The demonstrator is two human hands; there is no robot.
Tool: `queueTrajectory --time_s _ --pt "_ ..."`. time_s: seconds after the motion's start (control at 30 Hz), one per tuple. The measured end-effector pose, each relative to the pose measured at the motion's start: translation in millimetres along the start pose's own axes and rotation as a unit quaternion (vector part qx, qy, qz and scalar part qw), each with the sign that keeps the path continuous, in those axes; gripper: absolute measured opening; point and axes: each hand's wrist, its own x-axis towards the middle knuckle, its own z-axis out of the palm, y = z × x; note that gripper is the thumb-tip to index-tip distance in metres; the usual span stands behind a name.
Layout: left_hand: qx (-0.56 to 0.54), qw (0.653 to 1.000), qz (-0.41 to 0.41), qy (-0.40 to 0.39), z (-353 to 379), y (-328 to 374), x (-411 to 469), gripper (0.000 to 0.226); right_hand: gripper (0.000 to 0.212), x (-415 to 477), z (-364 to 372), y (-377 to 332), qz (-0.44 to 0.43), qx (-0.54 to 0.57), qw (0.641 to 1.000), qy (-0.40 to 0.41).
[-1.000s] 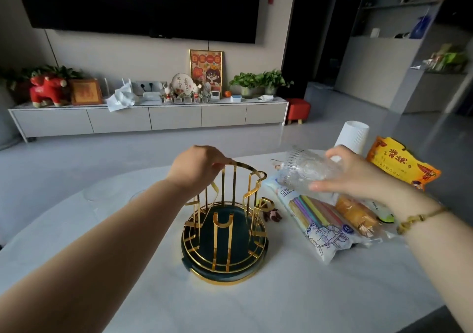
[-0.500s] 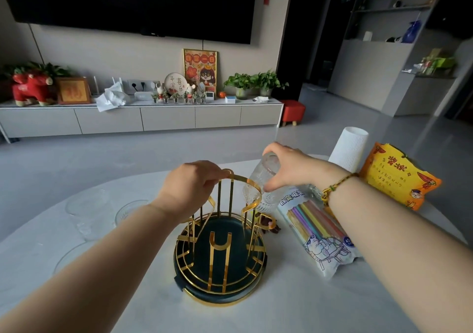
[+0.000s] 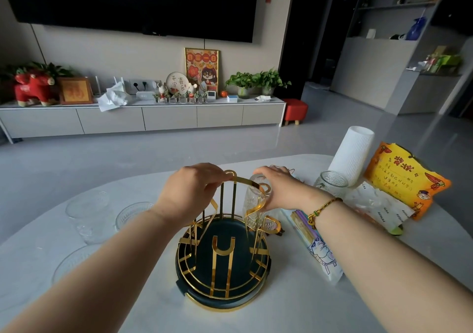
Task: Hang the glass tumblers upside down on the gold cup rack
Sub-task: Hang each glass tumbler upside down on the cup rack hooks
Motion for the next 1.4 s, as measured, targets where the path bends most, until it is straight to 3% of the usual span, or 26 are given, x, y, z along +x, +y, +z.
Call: queueTrajectory --time_s 0.3,0.7,0.93,1.17,1.23,1.4 --pt "-0.004 1.000 0.000 -0.002 0 1 0 0.026 0.086 -1 6 1 -0.024 -0.032 0.999 -0.017" --pt "0.016 1.000 0.010 -0.002 0 0 0 0.027 0.095 -9 5 3 -0.010 0.021 1.000 -0.002" --pt "0.034 0.994 -0.066 -0.077 -17 10 -6 0.029 0.077 -42 -17 4 0.020 0.114 0.988 0.101" --pt "-0.001 0.992 -0.113 0.064 -82 20 -81 0.023 0.014 -87 -5 -44 -0.050 0.186 0.934 0.300" --pt "-0.013 0.984 -0.142 0.111 -95 18 -117 0.020 0.023 -101 11 -66 -0.085 0.206 0.927 0.301" --pt "0.000 0.955 -0.232 0.188 -117 -3 -209 0.019 0.031 -121 80 -122 -0.118 0.261 0.936 0.205"
